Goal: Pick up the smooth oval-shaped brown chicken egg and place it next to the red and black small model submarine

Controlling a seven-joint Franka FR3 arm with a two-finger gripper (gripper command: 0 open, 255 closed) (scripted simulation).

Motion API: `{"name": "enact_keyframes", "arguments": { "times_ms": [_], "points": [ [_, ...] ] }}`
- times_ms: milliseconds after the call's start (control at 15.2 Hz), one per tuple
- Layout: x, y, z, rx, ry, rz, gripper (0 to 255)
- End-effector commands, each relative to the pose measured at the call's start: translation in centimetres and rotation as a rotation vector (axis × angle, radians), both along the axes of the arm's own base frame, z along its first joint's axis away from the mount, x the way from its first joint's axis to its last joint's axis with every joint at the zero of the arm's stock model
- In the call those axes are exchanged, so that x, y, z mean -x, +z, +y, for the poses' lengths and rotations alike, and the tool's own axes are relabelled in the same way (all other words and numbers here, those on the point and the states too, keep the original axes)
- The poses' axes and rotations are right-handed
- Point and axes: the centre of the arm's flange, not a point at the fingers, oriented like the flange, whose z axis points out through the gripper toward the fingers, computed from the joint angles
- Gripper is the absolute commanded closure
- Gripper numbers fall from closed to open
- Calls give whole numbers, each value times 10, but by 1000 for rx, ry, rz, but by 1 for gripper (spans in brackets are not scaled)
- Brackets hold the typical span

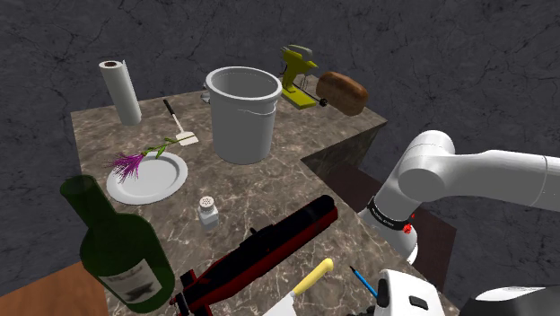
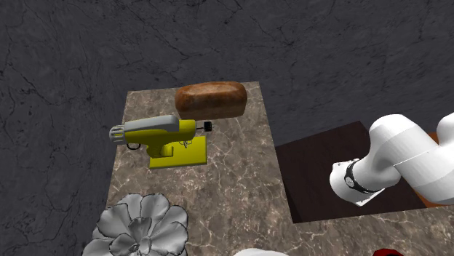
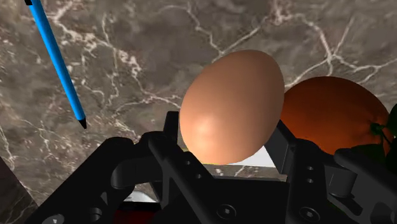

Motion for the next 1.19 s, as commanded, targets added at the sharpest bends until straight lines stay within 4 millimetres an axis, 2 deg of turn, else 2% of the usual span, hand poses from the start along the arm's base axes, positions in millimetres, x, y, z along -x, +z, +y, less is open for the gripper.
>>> {"name": "enact_keyframes", "arguments": {
  "times_ms": [0,264,792,858,1122],
  "points": [
    [-1,-9,-1,0,0,0,255],
    [-1,-31,-1,0,0,0,255],
    [-1,-33,-1,0,0,0,255],
    [0,-33,-5,0,0,-1,0],
    [0,-31,-3,0,0,0,0]
  ]
}}
